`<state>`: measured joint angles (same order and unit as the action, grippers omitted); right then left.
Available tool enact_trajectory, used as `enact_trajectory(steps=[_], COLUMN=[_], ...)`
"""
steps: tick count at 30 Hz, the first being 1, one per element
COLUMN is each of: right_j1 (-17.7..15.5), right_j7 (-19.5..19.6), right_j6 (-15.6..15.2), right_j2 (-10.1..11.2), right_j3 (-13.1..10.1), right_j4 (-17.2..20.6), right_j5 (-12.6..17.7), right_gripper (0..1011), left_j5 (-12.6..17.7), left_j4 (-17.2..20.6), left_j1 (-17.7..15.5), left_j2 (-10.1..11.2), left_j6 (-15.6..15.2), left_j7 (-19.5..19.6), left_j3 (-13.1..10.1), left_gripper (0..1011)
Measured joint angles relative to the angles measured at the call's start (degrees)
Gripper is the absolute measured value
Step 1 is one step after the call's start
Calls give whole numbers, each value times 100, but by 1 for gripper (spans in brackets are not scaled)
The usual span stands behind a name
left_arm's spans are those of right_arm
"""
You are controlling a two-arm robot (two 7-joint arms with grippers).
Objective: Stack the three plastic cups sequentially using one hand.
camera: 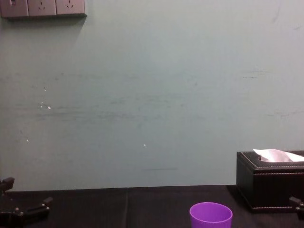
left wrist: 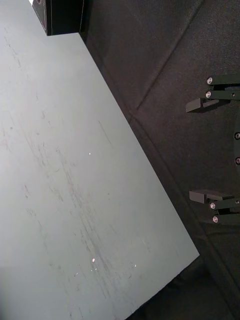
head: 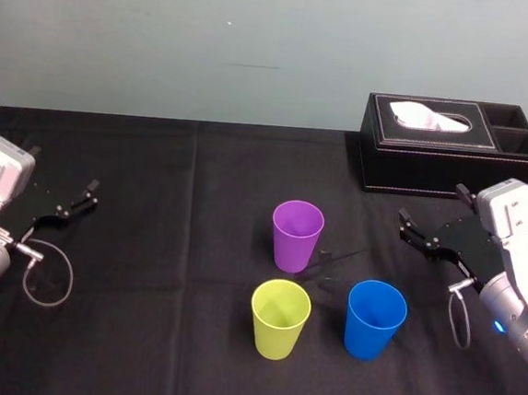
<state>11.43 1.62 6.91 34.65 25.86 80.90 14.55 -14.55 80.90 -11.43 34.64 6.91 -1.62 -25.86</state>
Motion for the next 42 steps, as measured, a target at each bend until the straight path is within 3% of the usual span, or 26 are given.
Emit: enact_trajectory(steps=[42], right_j1=[0], right_j7=[0], right_j6=[0], right_j2=[0], right_j3=[0], right_j4=[0], right_j5=[0], right_gripper=[1004], left_j5=[0], left_j4=[0], left_j1=[0], left_j2=[0], left_j6=[0], left_j7=[0], left_j3=[0], left_gripper=[1010])
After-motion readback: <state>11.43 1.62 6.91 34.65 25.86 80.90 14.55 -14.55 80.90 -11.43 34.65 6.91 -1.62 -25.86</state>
